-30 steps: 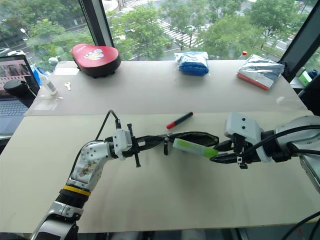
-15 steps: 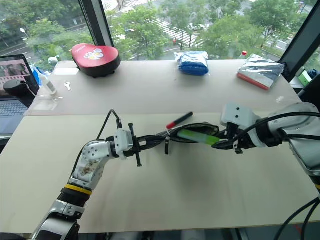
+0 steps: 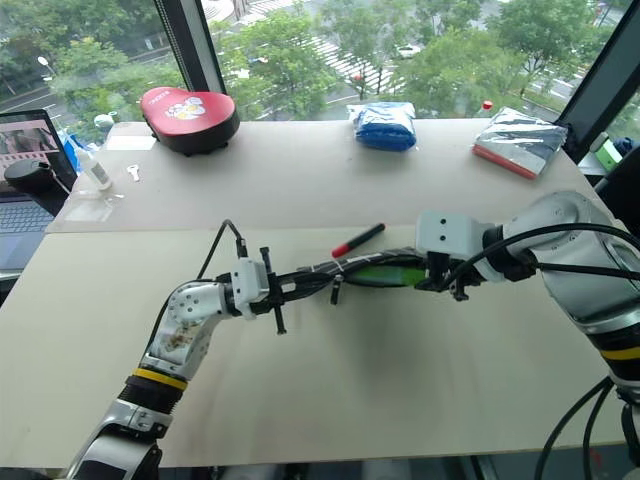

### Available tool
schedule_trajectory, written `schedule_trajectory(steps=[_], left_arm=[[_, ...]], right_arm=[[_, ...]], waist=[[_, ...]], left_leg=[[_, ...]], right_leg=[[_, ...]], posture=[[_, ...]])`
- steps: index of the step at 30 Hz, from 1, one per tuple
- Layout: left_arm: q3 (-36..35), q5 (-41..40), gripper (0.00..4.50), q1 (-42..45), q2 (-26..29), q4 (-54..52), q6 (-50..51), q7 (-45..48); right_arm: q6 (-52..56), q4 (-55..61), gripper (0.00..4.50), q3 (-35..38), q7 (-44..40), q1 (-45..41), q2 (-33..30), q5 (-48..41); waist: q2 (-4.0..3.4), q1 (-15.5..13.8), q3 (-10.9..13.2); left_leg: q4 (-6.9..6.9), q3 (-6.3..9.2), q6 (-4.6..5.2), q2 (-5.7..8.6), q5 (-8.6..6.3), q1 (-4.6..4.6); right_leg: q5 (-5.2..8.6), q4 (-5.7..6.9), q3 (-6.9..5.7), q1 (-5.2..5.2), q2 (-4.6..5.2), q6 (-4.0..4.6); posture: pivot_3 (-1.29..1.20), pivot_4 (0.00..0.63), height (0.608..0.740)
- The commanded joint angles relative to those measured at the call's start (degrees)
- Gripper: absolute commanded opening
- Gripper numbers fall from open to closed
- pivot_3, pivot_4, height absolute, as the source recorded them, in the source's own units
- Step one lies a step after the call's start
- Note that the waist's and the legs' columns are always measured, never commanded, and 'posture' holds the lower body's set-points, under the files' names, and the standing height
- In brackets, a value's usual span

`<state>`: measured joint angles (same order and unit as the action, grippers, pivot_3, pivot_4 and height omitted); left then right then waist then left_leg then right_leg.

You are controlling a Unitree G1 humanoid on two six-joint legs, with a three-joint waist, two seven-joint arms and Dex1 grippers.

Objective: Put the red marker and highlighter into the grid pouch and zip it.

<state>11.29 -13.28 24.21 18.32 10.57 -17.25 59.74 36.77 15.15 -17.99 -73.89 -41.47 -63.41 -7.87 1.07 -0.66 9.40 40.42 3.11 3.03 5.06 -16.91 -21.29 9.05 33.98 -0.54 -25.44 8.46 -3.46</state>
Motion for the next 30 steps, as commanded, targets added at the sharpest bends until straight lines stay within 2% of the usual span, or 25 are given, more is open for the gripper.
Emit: schedule_trajectory(steps=[1,4,6,9,11,17,20,23,25,30], left_arm=[[0.03,-0.18,0.00,1.09,-0.36,-0.51,-1.50,0.30],[-0.03,-0.29,0.00,0.97,-0.28,-0.64,-1.44,0.32],[-0.08,-0.36,0.00,0.90,-0.21,-0.77,-1.32,0.32],[-0.11,-0.44,0.00,0.84,-0.12,-0.90,-1.15,0.36],[-0.17,-0.56,0.00,0.80,-0.12,-0.95,-0.94,0.34],[-1.25,-2.25,0.00,0.67,-0.80,-1.26,1.28,-0.74],[-2.29,-3.08,0.00,0.76,-0.94,-1.49,2.52,-1.41],[-3.38,-4.52,0.00,0.64,-0.70,-3.00,4.14,-1.73],[-4.58,-6.22,0.00,0.78,-0.58,-4.26,5.62,-2.06],[-8.34,-9.34,0.00,1.55,2.09,-7.05,9.21,-1.90]], right_arm=[[0.54,0.81,0.98,0.67,-0.09,-1.62,1.33,0.40],[0.47,0.82,0.98,1.33,0.43,-1.28,2.47,0.28],[0.57,0.68,1.99,2.23,0.31,-1.13,2.69,-0.33],[2.81,0.71,2.76,3.92,1.34,-1.07,2.75,-1.25],[4.07,1.44,3.50,6.35,-0.21,0.06,1.42,-3.70],[6.15,3.50,3.50,18.98,-4.50,4.81,-2.22,-14.46],[10.40,1.35,3.50,28.34,-3.47,3.68,-0.44,-22.71],[11.51,-1.36,3.50,32.57,0.20,2.43,1.53,-25.71],[9.52,-3.19,3.50,33.04,2.92,2.24,2.89,-24.94],[-2.67,-10.97,3.50,23.61,8.94,2.54,6.21,-13.28]], waist=[[0.00,-0.01,0.00],[0.00,-0.05,0.00],[0.00,-0.09,0.00],[0.00,-0.04,0.00],[0.00,-0.04,0.00],[0.00,-0.19,0.00],[0.00,-0.10,0.00],[0.00,0.00,0.00],[0.00,-0.06,0.00],[0.00,0.11,0.00]], left_leg=[[0.00,0.00,0.00,0.00,0.00,0.00],[0.00,0.00,0.00,0.00,0.00,-0.01],[0.00,0.00,0.00,0.01,0.00,-0.04],[0.00,0.00,0.00,0.01,0.00,-0.04],[0.00,0.00,0.00,0.01,0.00,-0.04],[0.00,0.02,0.01,0.01,0.00,-0.11],[0.00,0.02,0.02,0.00,-0.01,-0.10],[0.00,0.01,0.03,-0.01,-0.02,-0.09],[0.00,0.02,0.14,-0.01,-0.08,-0.08],[0.00,0.00,0.01,0.00,0.00,-0.07]], right_leg=[[0.00,0.00,0.00,0.00,0.00,0.00],[0.00,0.00,0.00,0.01,0.00,0.00],[0.00,0.00,0.00,-0.02,0.00,0.00],[0.00,0.00,0.00,-0.02,0.00,0.00],[0.00,0.00,0.00,-0.03,0.00,0.00],[0.00,-0.02,-0.01,-0.04,0.00,0.00],[0.00,-0.02,-0.01,-0.04,0.00,0.00],[0.00,0.00,0.01,-0.05,0.00,0.00],[0.00,0.00,0.00,-0.02,0.00,0.00],[0.00,0.03,0.02,-0.05,0.00,0.00]], posture=[[0.00,0.150,0.740],[0.00,0.150,0.740],[0.00,0.150,0.740],[0.00,0.150,0.740],[0.00,0.150,0.740],[0.00,0.150,0.740],[0.00,0.150,0.740],[0.00,0.150,0.740],[0.00,0.150,0.740],[0.00,0.150,0.740]])
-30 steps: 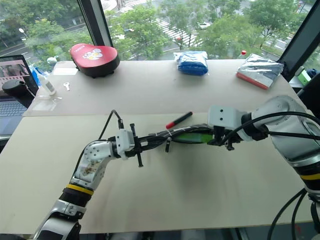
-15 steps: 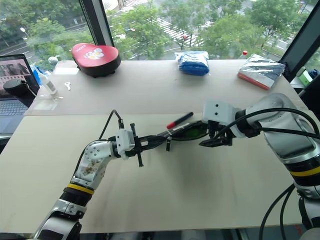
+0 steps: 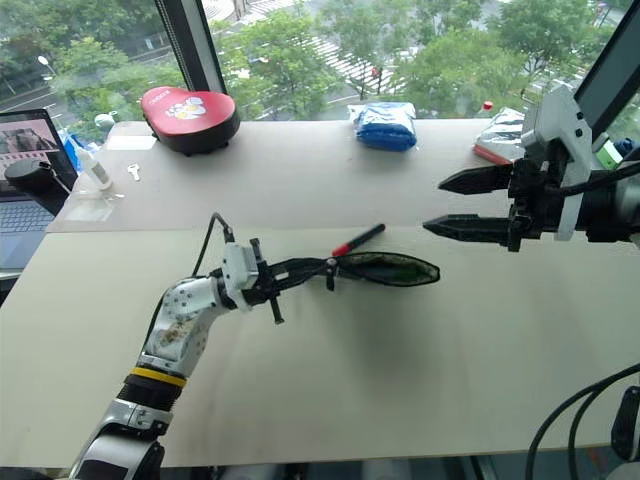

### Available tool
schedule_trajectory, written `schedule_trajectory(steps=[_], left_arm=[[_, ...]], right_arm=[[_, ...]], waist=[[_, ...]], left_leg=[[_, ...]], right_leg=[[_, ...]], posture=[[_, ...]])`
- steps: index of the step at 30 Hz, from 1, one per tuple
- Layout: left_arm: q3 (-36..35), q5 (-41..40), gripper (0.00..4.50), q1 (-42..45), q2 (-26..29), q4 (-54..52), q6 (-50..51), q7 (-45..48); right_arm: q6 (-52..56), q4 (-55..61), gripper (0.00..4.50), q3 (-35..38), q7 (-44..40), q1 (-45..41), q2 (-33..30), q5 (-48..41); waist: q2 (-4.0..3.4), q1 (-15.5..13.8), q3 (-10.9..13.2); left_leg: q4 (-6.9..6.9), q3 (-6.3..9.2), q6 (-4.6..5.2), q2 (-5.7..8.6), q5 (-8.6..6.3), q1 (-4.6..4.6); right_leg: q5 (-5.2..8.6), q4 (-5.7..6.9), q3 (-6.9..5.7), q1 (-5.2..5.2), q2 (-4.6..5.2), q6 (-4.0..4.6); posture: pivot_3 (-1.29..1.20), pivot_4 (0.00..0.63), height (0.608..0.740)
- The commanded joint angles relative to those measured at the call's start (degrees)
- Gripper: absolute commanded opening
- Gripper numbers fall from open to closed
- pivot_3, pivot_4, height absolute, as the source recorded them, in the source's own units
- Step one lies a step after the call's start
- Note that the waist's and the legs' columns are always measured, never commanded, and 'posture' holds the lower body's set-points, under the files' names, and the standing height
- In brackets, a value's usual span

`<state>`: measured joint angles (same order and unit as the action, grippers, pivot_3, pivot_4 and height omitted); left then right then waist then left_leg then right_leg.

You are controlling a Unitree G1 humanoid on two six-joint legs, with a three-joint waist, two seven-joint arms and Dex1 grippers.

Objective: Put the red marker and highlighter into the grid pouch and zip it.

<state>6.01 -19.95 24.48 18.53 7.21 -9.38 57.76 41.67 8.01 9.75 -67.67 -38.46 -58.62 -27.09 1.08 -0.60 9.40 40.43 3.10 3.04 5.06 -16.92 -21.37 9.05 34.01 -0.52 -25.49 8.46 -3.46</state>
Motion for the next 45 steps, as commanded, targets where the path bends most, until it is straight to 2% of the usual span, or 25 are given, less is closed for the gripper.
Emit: schedule_trajectory(steps=[1,9,16,20,25,35,45], left_arm=[[-3.67,-2.93,0.00,1.29,2.67,-4.11,1.75,0.12],[-9.20,-5.88,0.00,-1.17,8.08,-8.86,5.43,-0.22],[-16.95,-5.60,0.00,-7.06,14.48,-9.10,4.39,-1.22],[-19.92,-4.97,0.00,-9.96,15.99,-8.05,2.79,-1.81],[-23.04,-5.75,0.00,-14.20,16.36,-8.39,1.47,-2.24],[-24.40,-6.33,0.00,-18.41,15.47,-11.38,1.65,-4.77],[-22.49,-5.03,0.00,-18.53,14.76,-11.29,0.45,-5.73]], right_arm=[[-9.92,-5.58,3.50,-5.71,2.93,-0.98,2.27,7.54],[-25.23,-25.87,3.50,-14.77,4.22,-11.31,10.83,17.81],[-38.83,-43.37,3.50,-22.32,-1.85,-20.36,21.40,23.40],[-44.35,-52.08,3.50,-24.46,-4.71,-24.65,25.93,25.96],[-50.19,-62.86,3.50,-25.89,-4.12,-29.71,31.01,29.53],[-54.65,-74.29,3.50,-26.43,-2.82,-34.38,35.69,33.92],[-56.45,-78.85,3.50,-28.89,-2.33,-32.20,35.95,40.45]], waist=[[-0.01,0.08,0.00],[-0.01,0.83,0.01],[-0.01,2.10,0.01],[-0.04,2.54,0.02],[-0.05,2.87,0.03],[-0.08,3.35,0.03],[-0.10,3.40,0.03]], left_leg=[[0.00,-0.01,-0.02,0.00,0.01,0.00],[-0.02,-0.18,-0.12,0.01,0.08,-0.34],[-0.08,-0.15,-0.15,0.00,0.10,-0.45],[-0.11,-0.08,-0.15,0.02,0.10,-0.45],[-0.14,-0.02,-0.16,0.02,0.09,-0.45],[-0.26,0.06,-0.23,0.03,0.09,-0.40],[-0.31,0.06,-0.28,0.02,0.10,-0.31]], right_leg=[[0.00,0.01,0.00,-0.02,0.00,0.00],[-0.02,0.07,0.13,-0.56,-0.01,0.03],[-0.03,0.07,0.06,-0.72,-0.04,0.03],[-0.05,0.08,0.03,-0.76,-0.05,0.06],[-0.05,0.12,-0.02,-0.78,-0.05,0.06],[-0.06,0.19,-0.06,-0.82,-0.05,0.08],[-0.06,0.23,-0.06,-0.78,-0.07,0.09]], posture=[[0.00,0.150,0.740],[0.00,0.150,0.740],[0.00,0.150,0.740],[0.00,0.150,0.740],[0.00,0.150,0.740],[0.00,0.150,0.740],[0.00,0.150,0.740]])
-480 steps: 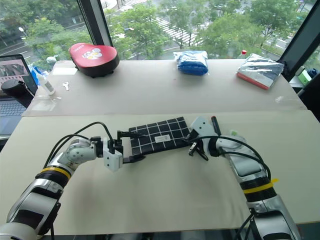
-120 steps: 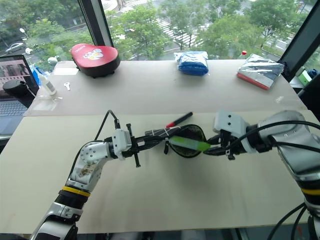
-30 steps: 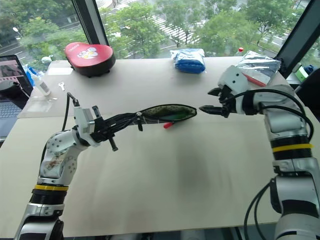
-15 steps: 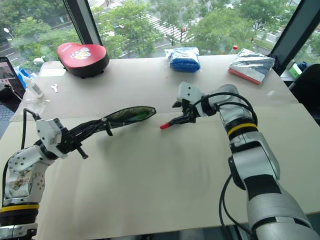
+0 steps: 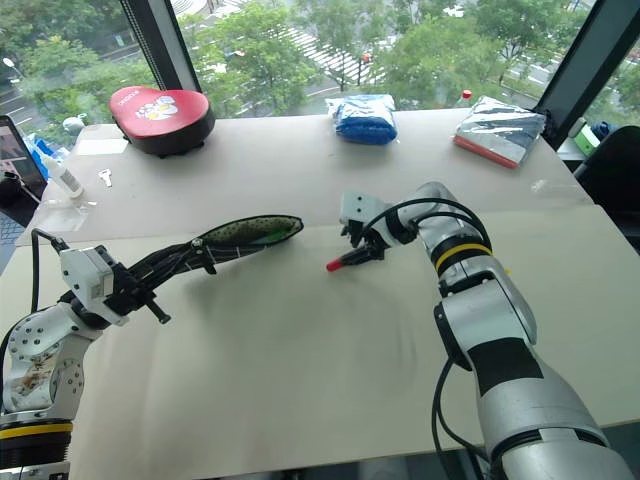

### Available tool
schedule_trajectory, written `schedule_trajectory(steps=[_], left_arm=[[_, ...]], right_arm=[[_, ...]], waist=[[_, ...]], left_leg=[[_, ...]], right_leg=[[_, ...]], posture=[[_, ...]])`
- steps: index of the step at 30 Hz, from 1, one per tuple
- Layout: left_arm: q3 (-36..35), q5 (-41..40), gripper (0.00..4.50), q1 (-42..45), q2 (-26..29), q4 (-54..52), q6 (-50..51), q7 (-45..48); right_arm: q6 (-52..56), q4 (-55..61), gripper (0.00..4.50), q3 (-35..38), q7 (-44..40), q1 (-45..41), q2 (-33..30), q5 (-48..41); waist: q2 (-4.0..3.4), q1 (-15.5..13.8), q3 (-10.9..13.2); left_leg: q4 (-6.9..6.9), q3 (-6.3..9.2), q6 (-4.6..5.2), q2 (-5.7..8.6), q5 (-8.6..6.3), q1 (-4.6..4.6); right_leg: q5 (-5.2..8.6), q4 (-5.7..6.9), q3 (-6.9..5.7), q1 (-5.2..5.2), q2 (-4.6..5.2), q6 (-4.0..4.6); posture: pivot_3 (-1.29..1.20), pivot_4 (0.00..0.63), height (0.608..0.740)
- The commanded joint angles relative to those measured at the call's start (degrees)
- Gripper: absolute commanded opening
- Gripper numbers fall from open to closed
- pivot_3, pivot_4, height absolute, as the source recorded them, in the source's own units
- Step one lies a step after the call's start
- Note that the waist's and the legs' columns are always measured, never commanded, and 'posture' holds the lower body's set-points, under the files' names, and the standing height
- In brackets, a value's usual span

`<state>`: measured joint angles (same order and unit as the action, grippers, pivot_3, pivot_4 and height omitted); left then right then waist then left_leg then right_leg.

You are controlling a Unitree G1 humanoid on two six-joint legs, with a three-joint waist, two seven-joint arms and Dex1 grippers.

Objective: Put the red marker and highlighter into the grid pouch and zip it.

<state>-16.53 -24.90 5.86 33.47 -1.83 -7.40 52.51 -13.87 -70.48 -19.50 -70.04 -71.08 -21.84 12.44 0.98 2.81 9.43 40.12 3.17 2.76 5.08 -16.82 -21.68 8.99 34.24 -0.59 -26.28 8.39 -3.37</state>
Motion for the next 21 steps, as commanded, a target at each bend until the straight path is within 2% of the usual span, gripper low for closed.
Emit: schedule_trajectory(steps=[1,13,16,20,21], left_arm=[[0.18,-0.01,0.00,0.14,-0.29,-2.28,-1.56,-0.53],[2.68,0.46,0.00,2.71,-0.90,-0.54,-2.27,0.07],[3.96,0.87,0.00,2.95,-1.19,-0.42,-2.86,0.98],[5.71,1.86,0.00,2.79,-1.45,0.08,-4.12,2.02],[6.03,1.94,0.00,2.97,-1.65,0.38,-4.36,2.13]], right_arm=[[-0.88,-0.41,3.50,0.39,-0.31,0.61,-0.93,1.12],[1.17,-0.45,3.50,-0.74,-4.16,2.37,-3.15,3.62],[2.59,0.32,2.80,0.09,-8.26,2.86,-4.25,2.50],[4.21,2.12,1.52,1.46,-11.46,3.71,-5.60,1.00],[4.66,2.84,1.09,1.76,-12.06,4.04,-6.09,0.63]], waist=[[0.00,-0.01,0.00],[0.00,-0.19,0.00],[0.00,-0.23,0.00],[0.00,-0.35,0.00],[0.00,-0.33,0.00]], left_leg=[[0.00,0.00,0.00,0.00,0.00,-0.01],[0.00,0.00,-0.01,0.00,0.00,0.02],[0.01,0.00,-0.01,0.01,0.00,0.03],[0.01,0.00,0.00,0.02,0.00,0.02],[0.02,0.00,0.00,0.02,0.00,0.02]], right_leg=[[0.00,0.00,0.00,-0.01,0.00,0.00],[0.00,0.03,0.01,0.01,0.00,0.00],[0.00,0.03,0.01,0.03,0.01,0.00],[0.00,0.00,0.00,0.04,0.02,0.00],[0.00,0.00,0.01,0.04,0.02,0.00]], posture=[[0.00,0.150,0.740],[0.00,0.150,0.740],[0.00,0.150,0.740],[0.00,0.150,0.740],[0.00,0.150,0.740]])
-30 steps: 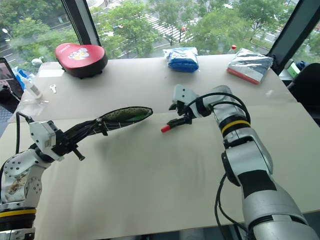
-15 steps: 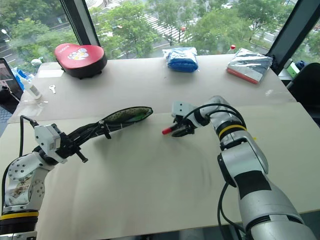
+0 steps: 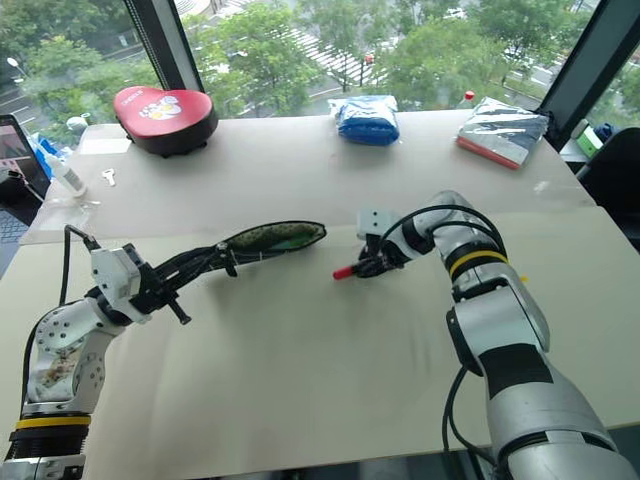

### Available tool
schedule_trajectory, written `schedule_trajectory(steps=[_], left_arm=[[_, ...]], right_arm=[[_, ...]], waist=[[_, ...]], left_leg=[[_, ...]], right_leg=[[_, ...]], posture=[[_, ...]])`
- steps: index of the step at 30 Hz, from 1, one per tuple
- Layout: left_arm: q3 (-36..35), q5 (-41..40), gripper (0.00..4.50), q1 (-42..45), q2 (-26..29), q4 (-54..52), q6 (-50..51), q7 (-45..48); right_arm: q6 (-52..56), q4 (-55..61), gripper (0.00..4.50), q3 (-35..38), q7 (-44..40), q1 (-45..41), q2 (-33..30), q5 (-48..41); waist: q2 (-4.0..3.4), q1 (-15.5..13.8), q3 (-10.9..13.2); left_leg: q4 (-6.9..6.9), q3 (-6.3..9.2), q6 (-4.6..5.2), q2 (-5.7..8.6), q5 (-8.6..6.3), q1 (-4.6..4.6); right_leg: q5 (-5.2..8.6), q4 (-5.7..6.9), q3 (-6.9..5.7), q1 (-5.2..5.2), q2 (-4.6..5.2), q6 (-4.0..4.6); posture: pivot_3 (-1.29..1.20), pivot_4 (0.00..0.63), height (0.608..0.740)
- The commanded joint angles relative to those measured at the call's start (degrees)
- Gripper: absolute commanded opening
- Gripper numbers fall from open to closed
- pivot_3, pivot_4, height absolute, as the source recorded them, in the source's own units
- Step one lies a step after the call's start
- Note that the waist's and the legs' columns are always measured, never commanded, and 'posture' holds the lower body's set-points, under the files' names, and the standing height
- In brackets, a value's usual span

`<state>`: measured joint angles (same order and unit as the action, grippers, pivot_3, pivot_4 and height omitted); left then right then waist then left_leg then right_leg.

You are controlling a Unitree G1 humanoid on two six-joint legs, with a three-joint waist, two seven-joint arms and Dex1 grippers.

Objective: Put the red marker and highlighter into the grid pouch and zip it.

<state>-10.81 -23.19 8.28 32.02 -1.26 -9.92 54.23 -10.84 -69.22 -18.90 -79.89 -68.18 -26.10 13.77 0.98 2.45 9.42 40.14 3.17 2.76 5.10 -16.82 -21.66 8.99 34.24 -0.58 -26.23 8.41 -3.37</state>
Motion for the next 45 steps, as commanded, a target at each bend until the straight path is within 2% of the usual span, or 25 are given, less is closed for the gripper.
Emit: schedule_trajectory(steps=[1,2,8,11,16,19,24,28,34,40,45], left_arm=[[0.51,0.31,0.00,0.68,-0.37,0.03,-2.01,0.51],[0.68,0.39,0.00,0.80,-0.49,0.20,-2.14,0.60],[2.23,1.19,0.00,2.32,-1.44,1.65,-2.68,0.90],[3.80,1.66,0.00,2.99,-2.27,2.33,-3.13,1.23],[6.80,1.98,0.00,4.01,-3.74,2.89,-3.41,2.77],[8.75,2.21,0.00,5.31,-4.87,3.77,-3.44,3.80],[10.77,2.38,0.00,7.84,-6.43,5.75,-3.52,5.28],[11.39,2.53,0.00,9.26,-7.21,7.30,-3.97,6.33],[12.18,2.76,0.00,10.46,-8.62,8.84,-4.87,7.01],[12.63,2.74,0.00,11.21,-9.92,9.60,-5.11,6.97],[12.63,2.73,0.00,11.93,-10.31,10.31,-5.12,7.00]], right_arm=[[1.98,2.16,0.78,1.35,-2.65,1.41,-2.19,-0.98],[2.30,2.75,0.46,1.51,-2.98,1.70,-2.51,-1.23],[4.76,12.66,0.45,3.71,-7.39,6.95,-7.47,-4.41],[8.35,25.05,0.45,6.87,-5.49,12.99,-11.00,-7.62],[26.59,58.63,0.45,15.35,-4.30,25.17,-15.84,-18.84],[30.19,72.36,0.45,15.98,0.44,29.79,-18.92,-17.15],[34.83,83.83,0.45,13.10,4.90,30.63,-22.97,-13.99],[37.31,87.08,0.45,11.76,6.98,28.64,-24.08,-13.57],[36.55,86.04,0.45,5.62,9.69,26.16,-26.44,-6.24],[35.49,85.14,0.45,-0.98,10.15,24.09,-23.97,-1.74],[34.97,83.96,0.45,-2.65,10.34,22.17,-22.61,-0.51]], waist=[[0.00,0.02,0.00],[0.00,0.03,0.00],[0.00,-0.23,0.00],[0.00,-0.49,0.00],[-0.01,-0.44,0.00],[-0.05,-0.70,-0.01],[-0.02,-1.68,-0.01],[-0.01,-1.90,-0.01],[0.00,-1.93,-0.02],[0.01,-1.77,-0.01],[0.01,-1.80,-0.01]], left_leg=[[0.00,0.00,0.00,0.00,0.00,0.01],[0.00,0.00,0.00,-0.01,0.00,0.01],[0.02,0.00,0.00,-0.01,0.00,0.00],[0.05,0.00,0.00,0.01,0.00,-0.07],[0.05,0.00,0.00,0.00,0.00,-0.10],[0.06,0.07,0.01,0.02,-0.01,-0.03],[0.25,-0.02,0.02,0.06,-0.02,0.06],[0.30,-0.03,0.02,0.05,-0.02,0.06],[0.34,-0.04,0.03,0.05,-0.02,0.04],[0.34,-0.06,0.03,0.05,-0.02,0.04],[0.35,-0.06,0.03,0.05,-0.02,0.02]], right_leg=[[0.00,0.00,0.00,0.00,0.00,0.00],[0.00,0.00,0.00,0.00,0.00,0.00],[0.00,0.02,-0.01,0.00,0.00,0.00],[0.00,-0.02,-0.02,-0.02,0.02,0.00],[0.00,0.01,0.00,-0.12,0.02,0.00],[-0.05,0.00,-0.03,-0.12,0.02,0.08],[-0.08,-0.09,0.02,-0.03,0.03,0.10],[-0.13,-0.09,0.01,0.00,0.02,0.15],[-0.14,-0.11,-0.01,-0.01,0.02,0.14],[-0.14,-0.12,0.01,-0.02,0.02,0.14],[-0.14,-0.13,0.00,-0.02,0.02,0.14]], posture=[[0.00,0.150,0.740],[0.00,0.150,0.740],[0.00,0.150,0.740],[0.00,0.150,0.740],[0.00,0.150,0.740],[0.00,0.150,0.740],[0.00,0.150,0.740],[0.00,0.150,0.740],[0.00,0.150,0.740],[0.00,0.150,0.740],[0.00,0.150,0.740]])
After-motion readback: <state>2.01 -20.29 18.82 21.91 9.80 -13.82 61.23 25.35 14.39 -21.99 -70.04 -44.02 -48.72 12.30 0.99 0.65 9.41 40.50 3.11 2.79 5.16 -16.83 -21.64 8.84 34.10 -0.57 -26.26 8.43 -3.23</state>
